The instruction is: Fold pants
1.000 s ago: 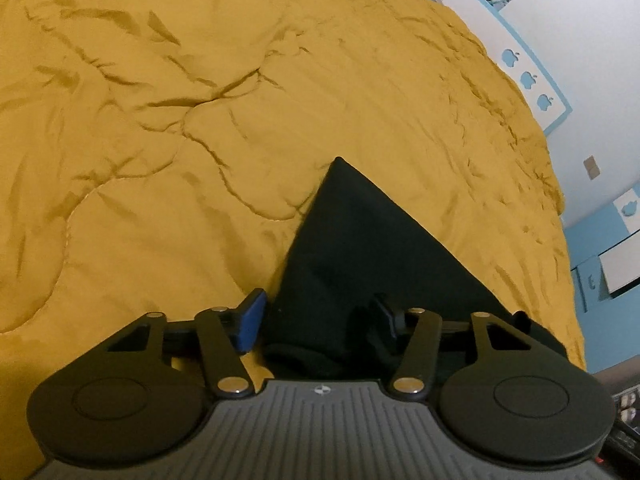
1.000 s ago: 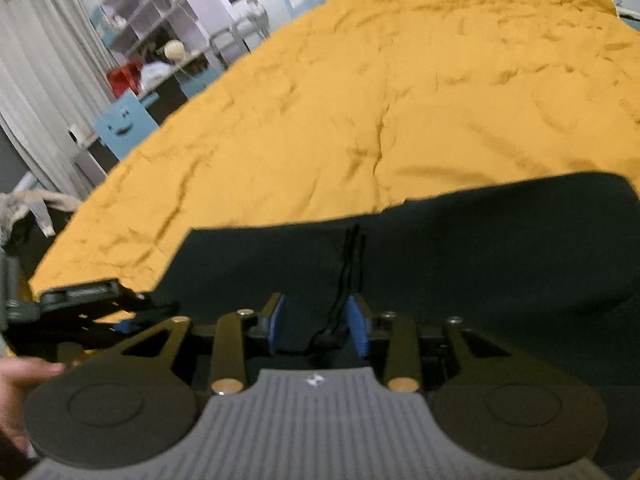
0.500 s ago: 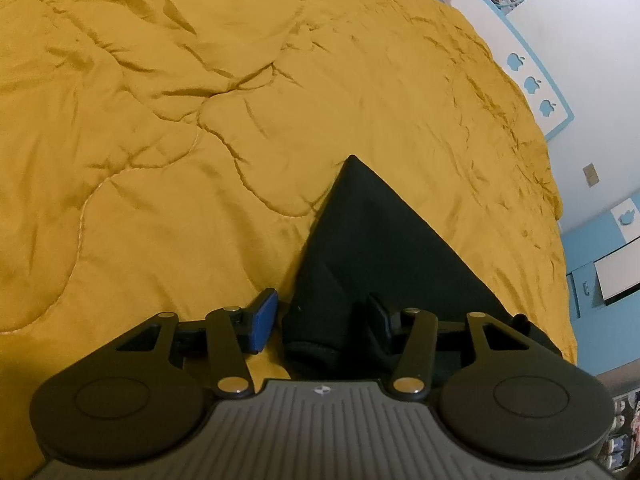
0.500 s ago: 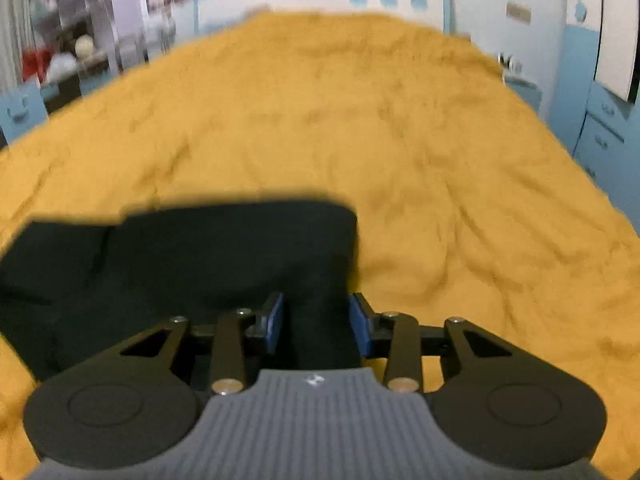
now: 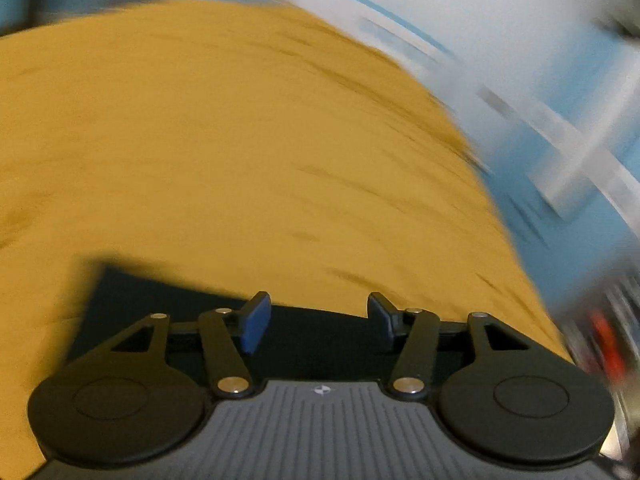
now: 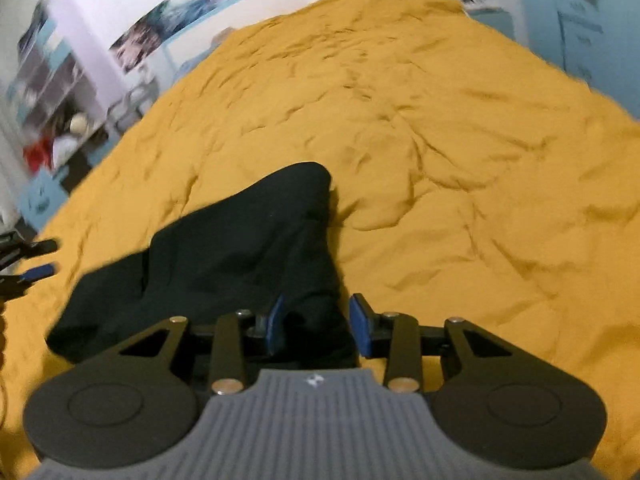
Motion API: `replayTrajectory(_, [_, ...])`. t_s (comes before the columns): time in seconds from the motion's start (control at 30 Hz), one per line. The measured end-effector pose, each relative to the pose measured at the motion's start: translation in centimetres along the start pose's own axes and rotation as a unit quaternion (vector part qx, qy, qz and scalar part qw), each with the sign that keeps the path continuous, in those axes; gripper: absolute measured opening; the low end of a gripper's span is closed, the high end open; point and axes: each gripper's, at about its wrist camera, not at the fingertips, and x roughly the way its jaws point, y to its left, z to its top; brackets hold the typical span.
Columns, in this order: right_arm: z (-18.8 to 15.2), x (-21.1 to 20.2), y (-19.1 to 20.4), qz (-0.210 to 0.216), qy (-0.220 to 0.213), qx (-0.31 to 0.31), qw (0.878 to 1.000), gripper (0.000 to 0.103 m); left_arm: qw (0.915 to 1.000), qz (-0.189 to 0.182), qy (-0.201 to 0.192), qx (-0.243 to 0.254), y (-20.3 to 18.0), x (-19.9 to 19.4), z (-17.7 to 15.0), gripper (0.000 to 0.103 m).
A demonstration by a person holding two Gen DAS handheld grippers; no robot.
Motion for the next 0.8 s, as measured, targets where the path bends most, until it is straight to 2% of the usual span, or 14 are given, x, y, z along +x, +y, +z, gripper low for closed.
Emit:
replayTrajectory(0.03, [-0.2, 0.3, 0.1, 0.001, 0.000, 0.002, 1.000, 0.034, 0.9978, -0.045, 0.033, 0.037, -2.5, 2.4, 0.8, 0.067])
replayTrajectory(0.1, [-0.7, 0.6, 0.2, 0.002, -0.003, -0.001, 1.000, 0.035, 0.9863, -0.111, 0.086, 0.087, -6.5, 7.2, 1.9, 0.075])
replayTrajectory(0.13, [-1.0, 0.9, 0.4, 0.000, -0.003, -0.003, 1.000, 0.038, 0.9823, -0.118, 0.103, 0.103, -8.0, 9.3, 2.3, 0.075])
replayTrajectory(0.23, [-1.4, 1.3, 0.8, -0.008, -0.006, -0.010, 1.000, 0.042, 0.9749, -0.101, 0.143, 0.137, -11.6, 15.0, 3.1, 0.075])
replayTrajectory(0.33, [-1.4, 1.3, 0.8, -0.010, -0.006, -0.015, 1.000, 0.042, 0.9621, -0.128, 0.199, 0.136, -13.0, 18.6, 2.7, 0.075])
replayTrajectory(0.47, [-1.6, 1.4, 0.2, 0.001, -0.004, -0.009, 1.000, 0.043, 0.9548, -0.135, 0.217, 0.152, -14.2, 20.4, 1.9, 0.076])
replayTrajectory(0.57, [-1.7, 1.4, -0.2, 0.008, -0.007, 0.000, 1.000, 0.043, 0.9430, -0.140, 0.254, 0.163, -14.4, 21.7, 1.5, 0.076])
replayTrajectory(0.63, [-1.7, 1.3, -0.2, 0.011, -0.008, 0.000, 1.000, 0.044, 0.9388, -0.142, 0.260, 0.175, -14.4, 21.6, 1.1, 0.074])
replayTrajectory(0.67, [-1.7, 1.3, -0.1, 0.011, -0.008, -0.002, 1.000, 0.045, 0.9383, -0.142, 0.260, 0.178, -14.5, 21.7, 1.1, 0.064])
replayTrajectory(0.7, [-1.7, 1.2, 0.1, 0.010, -0.009, -0.005, 1.000, 0.045, 0.9382, -0.144, 0.259, 0.178, -14.5, 21.7, 1.1, 0.046])
replayTrajectory(0.73, [-1.8, 1.1, 0.2, 0.009, -0.010, -0.009, 1.000, 0.044, 0.9388, -0.145, 0.261, 0.172, -14.5, 21.6, 1.2, 0.035])
replayTrajectory(0.77, [-1.8, 1.1, 0.4, 0.005, -0.009, -0.015, 1.000, 0.041, 0.9396, -0.145, 0.264, 0.163, -14.3, 21.7, 1.3, 0.018])
replayTrajectory(0.8, [-1.8, 1.1, 0.6, 0.000, -0.008, -0.021, 1.000, 0.040, 0.9407, -0.144, 0.265, 0.155, -14.3, 21.8, 1.4, 0.015])
